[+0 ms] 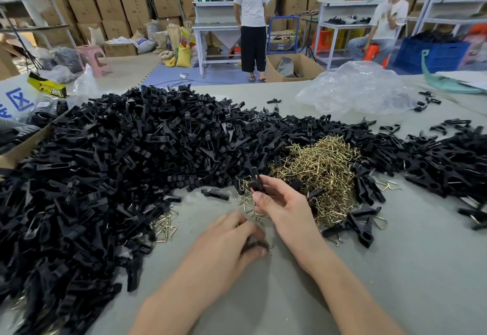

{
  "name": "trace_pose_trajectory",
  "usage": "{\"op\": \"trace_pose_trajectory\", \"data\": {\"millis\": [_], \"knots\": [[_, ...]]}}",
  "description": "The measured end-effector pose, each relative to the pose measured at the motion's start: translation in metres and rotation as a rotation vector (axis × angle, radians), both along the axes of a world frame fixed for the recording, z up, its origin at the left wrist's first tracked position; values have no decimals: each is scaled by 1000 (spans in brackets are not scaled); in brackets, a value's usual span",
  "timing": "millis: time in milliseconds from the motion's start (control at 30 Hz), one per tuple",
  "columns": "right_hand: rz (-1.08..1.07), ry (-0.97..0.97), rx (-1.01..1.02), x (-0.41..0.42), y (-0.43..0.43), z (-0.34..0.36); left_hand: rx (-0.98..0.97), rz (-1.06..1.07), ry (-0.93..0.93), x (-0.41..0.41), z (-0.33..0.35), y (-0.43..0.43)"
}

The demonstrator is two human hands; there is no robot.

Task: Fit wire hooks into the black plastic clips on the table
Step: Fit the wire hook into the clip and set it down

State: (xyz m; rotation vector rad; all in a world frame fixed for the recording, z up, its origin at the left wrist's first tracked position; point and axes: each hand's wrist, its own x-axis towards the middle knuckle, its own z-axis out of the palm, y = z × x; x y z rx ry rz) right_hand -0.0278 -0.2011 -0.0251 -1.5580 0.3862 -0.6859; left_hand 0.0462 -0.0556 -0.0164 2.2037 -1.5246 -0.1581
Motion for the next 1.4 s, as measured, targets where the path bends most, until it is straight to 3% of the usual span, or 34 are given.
{"op": "trace_pose_trajectory", "data": {"millis": [100, 200, 400, 500, 900, 967, 1067, 1133, 1300, 1400], "knots": [[-9, 4, 1, 1, 0, -1, -12, 31, 65, -1, -1, 0], [-33, 3, -7, 1, 0, -1, -107, 98, 284, -1, 0, -1], [-33, 45, -157, -3, 4, 0, -622, 416, 779, 20, 19, 5], [-6, 49, -258, -3, 8, 0, -720, 465, 942, 21, 19, 5], [2, 123, -499, -4, 13, -1, -611, 477, 801, 21, 8, 1], [-32, 122, -547, -5, 14, -1, -585, 496, 916, 17, 6, -3], [-37, 137, -534, -6, 16, 0, -565, 469, 1229, 7, 6, -11], [-39, 142, -592, -6, 17, -1, -533, 434, 1281, 2, 6, -14], [-41, 122, -691, -5, 20, 0, -290, 455, 881, 0, 12, -9], [-37, 106, -714, -6, 23, 1, -262, 448, 877, 1, 17, -7]]}}
